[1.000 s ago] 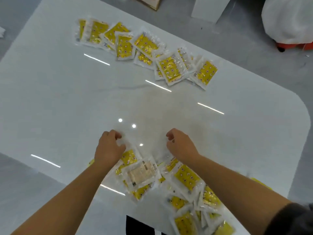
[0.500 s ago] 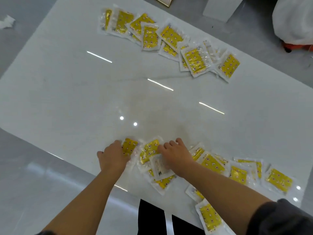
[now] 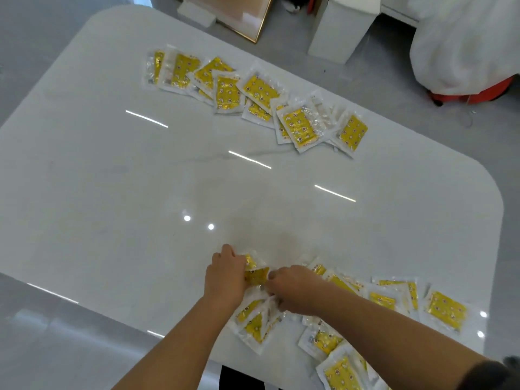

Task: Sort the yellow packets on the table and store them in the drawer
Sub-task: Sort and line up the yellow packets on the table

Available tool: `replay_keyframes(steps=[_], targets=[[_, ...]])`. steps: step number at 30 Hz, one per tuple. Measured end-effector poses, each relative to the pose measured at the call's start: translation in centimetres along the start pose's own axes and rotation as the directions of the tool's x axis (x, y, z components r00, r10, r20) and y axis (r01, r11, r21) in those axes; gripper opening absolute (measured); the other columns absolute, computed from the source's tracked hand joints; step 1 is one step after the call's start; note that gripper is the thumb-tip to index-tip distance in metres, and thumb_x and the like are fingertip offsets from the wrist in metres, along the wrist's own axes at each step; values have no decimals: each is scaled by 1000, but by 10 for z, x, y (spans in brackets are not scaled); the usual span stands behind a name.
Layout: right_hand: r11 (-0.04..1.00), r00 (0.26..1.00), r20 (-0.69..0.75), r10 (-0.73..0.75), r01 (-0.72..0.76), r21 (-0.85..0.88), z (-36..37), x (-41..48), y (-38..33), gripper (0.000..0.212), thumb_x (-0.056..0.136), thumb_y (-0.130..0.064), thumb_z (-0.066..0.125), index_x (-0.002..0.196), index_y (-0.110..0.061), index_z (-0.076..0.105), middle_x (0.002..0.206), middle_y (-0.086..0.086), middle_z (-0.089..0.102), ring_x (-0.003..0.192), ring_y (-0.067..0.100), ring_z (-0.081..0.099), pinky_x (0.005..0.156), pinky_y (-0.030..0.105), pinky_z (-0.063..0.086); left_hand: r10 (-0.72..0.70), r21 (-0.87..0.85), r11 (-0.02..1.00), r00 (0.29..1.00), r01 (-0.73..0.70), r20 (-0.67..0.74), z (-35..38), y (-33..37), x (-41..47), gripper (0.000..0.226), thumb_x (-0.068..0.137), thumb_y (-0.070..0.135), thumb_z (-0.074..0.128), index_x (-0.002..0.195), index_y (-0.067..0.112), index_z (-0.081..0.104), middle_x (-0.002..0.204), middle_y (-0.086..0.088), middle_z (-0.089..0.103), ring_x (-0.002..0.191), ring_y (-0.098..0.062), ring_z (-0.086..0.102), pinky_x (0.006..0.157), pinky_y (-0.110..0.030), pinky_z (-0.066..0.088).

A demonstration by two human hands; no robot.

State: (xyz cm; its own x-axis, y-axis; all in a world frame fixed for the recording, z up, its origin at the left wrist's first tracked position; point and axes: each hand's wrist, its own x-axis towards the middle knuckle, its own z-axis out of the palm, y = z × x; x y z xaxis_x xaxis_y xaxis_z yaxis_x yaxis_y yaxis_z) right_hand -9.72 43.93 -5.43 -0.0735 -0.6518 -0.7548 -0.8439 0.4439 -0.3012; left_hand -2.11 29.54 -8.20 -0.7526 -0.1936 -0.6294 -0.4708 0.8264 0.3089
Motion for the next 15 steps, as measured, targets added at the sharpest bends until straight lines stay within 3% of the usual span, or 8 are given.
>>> replay_keyframes(steps=[3, 6, 8, 11, 15], targets=[[998, 997, -49, -53, 51, -36, 3, -1, 0, 24, 90, -19, 57, 113, -14, 57, 116, 7, 56, 106, 28, 55, 74, 35, 41, 3, -54, 999, 1000, -3, -10, 4, 5, 3, 16, 86, 26, 61, 100, 19, 58, 107, -1, 44, 85, -18, 54, 75, -27, 47], [991, 989, -97, -111, 102, -90, 7, -3, -4, 26, 91, -17, 57, 117, -13, 56, 120, 10, 55, 110, 28, 53, 82, 40, 45, 33, 63, 997, 999, -32, -16, -6, -2, 11, 13, 86, 30, 59, 95, 21, 55, 98, 1, 52, 92, -19, 54, 70, -26, 35], [986, 981, -140, -136, 120, -118, 13, -3, -7, 27, 90, -14, 59, 116, -12, 57, 121, 11, 54, 110, 28, 52, 83, 40, 44, 13, 28, 1000, 999, -12, -33, -13, -10, 16, 6, 85, 18, 55, 85, 20, 49, 88, 1, 53, 88, -20, 56, 65, -27, 34], [984, 969, -204, -140, 112, -142, 21, -3, -13, 27, 85, -7, 60, 112, -12, 60, 121, 11, 51, 109, 28, 49, 84, 40, 43, -26, -61, 998, 1000, 26, 3, -14, -19, 19, 17, 83, 10, 53, 73, 18, 42, 79, 0, 50, 73, -18, 53, 56, -26, 35], [982, 959, -256, -123, 81, -170, 27, -1, -19, 26, 76, -5, 68, 101, -14, 65, 117, 10, 53, 103, 27, 51, 80, 38, 44, -84, -181, 979, 993, 99, 87, -20, -19, 20, 33, 75, 22, 66, 59, 20, 37, 72, 1, 40, 56, -13, 42, 49, -25, 29]])
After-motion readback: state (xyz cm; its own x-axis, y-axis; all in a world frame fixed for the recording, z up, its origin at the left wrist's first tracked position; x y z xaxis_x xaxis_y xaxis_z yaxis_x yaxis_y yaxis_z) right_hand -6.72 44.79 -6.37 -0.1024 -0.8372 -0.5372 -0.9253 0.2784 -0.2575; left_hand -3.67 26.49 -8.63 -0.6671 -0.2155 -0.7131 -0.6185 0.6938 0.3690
